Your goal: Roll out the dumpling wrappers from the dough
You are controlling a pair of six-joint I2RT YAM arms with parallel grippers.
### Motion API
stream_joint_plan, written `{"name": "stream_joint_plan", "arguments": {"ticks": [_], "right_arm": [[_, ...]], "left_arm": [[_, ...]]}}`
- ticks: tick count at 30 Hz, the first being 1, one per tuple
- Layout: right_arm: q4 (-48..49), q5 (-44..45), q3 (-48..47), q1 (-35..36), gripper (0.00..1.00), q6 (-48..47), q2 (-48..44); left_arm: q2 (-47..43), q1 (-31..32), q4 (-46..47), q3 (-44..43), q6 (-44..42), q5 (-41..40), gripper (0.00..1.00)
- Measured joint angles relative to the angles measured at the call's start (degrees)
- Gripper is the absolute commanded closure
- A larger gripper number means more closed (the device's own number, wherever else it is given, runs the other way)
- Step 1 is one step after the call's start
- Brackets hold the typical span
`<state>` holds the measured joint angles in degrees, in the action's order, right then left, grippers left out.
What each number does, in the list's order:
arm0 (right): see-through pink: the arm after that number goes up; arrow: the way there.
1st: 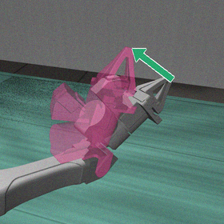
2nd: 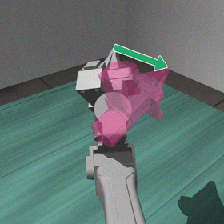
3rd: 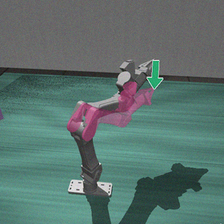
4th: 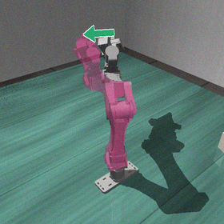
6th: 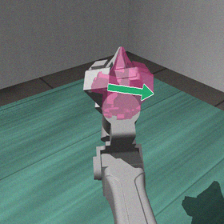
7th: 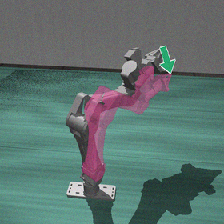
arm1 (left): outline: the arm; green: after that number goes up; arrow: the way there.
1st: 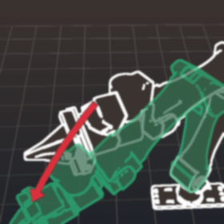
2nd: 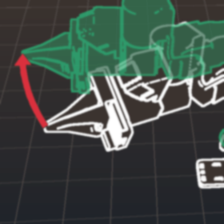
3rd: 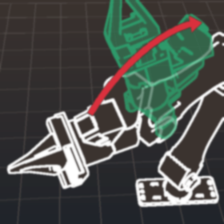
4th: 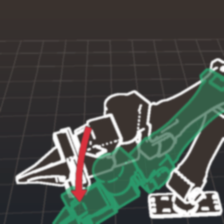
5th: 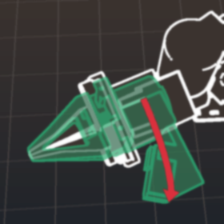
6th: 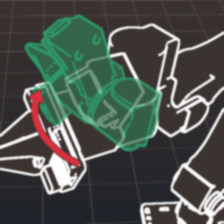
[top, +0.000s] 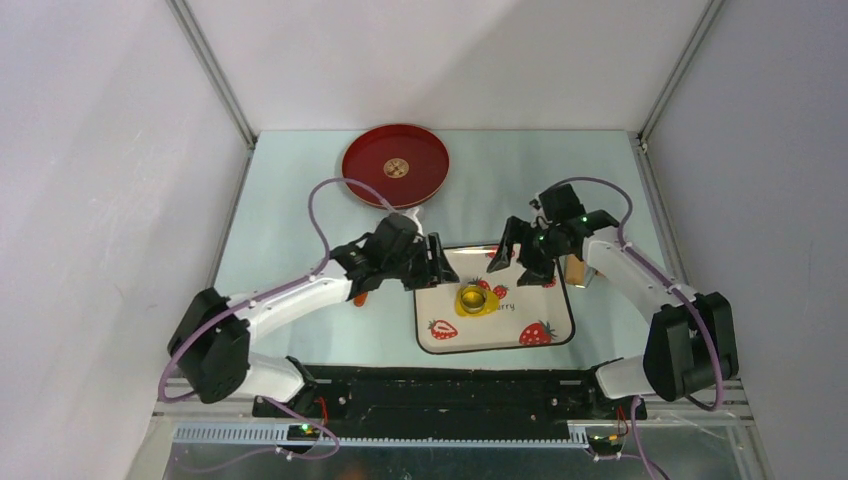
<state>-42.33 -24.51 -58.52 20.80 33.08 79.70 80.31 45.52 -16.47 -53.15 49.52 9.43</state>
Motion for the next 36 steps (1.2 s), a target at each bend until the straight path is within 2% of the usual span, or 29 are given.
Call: {"name": "stream_joint_plan", "arguments": {"ticks": [2,3,7,10,15,22,30,36], "right_arm": [[0.1,-0.5,0.5,-2.6,0.3,-0.7,0.0],[0.3,-1.0,1.1,-3.9,0.32,-0.9,0.0],[1.0,-2.5,4.7,-7.6,0.34,-1.8,1.3],[2.2,-3.3,6.8,-7.8,0.35,-1.9,4.8],[5.2,-4.1,9.0,-7.2,0.4,-1.9,11.1],[8.7,-4.5,8.8,-5.3,0.5,-1.6,15.0],[9.0,-4.1,3.4,-3.6,0.52,-1.6,19.9],[9.1,-3.1,0.3,-3.6,0.62,-1.7,22.3]], "left_arm": [[-2.2,-1.6,2.4,3.0,1.1,0.8,0.38],[-3.1,-2.6,4.5,5.2,2.1,1.6,0.39],[-5.3,-6.1,12.9,15.1,6.7,4.7,0.47],[-4.4,-6.7,15.5,18.7,8.5,6.1,0.5],[-2.8,-6.7,18.8,19.7,9.1,7.4,0.54],[1.3,-6.7,21.2,19.7,8.9,7.8,0.64],[6.6,-6.6,21.6,19.7,8.5,7.8,0.69],[9.4,-5.9,23.2,19.2,8.5,8.4,0.75]]}}
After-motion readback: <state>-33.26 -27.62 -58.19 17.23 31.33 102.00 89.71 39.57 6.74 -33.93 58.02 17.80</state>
